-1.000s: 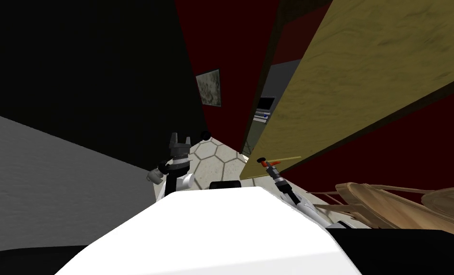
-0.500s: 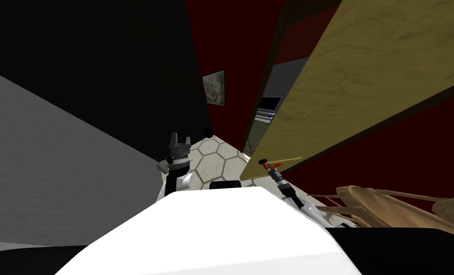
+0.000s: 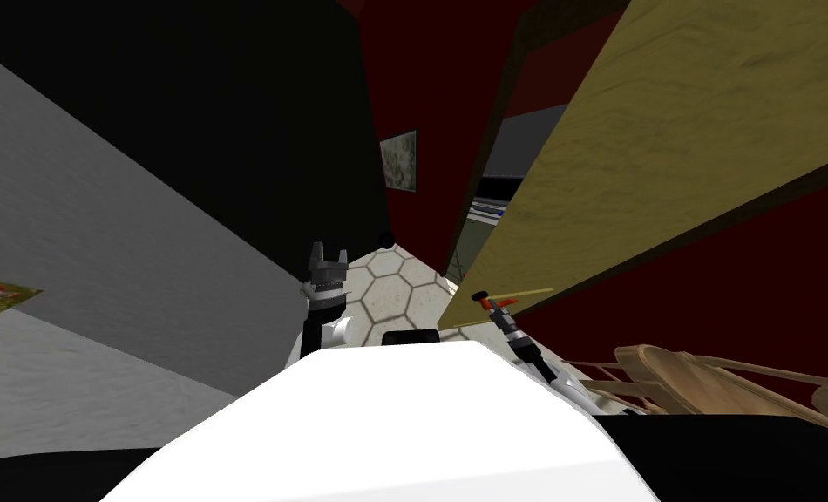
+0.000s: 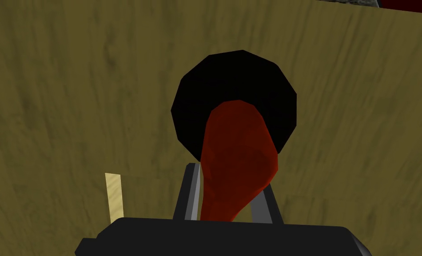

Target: Pull the door open

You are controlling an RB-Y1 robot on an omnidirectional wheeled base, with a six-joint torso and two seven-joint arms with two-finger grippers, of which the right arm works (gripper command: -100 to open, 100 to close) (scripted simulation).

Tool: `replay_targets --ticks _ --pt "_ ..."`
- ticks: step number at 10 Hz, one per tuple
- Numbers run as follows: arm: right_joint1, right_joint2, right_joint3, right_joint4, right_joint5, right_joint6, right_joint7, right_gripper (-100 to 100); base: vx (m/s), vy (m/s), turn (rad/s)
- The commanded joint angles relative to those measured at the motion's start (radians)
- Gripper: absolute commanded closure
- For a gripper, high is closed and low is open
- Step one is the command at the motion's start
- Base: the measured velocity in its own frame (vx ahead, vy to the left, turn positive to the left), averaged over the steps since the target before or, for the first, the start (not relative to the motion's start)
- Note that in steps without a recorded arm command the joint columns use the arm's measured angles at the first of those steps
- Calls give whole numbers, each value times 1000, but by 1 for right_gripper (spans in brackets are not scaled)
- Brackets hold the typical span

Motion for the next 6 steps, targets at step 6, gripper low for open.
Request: replay_targets --ticks 6 --pt "15 -14 8 45 -8 -63 -8 100 -202 -82 176"
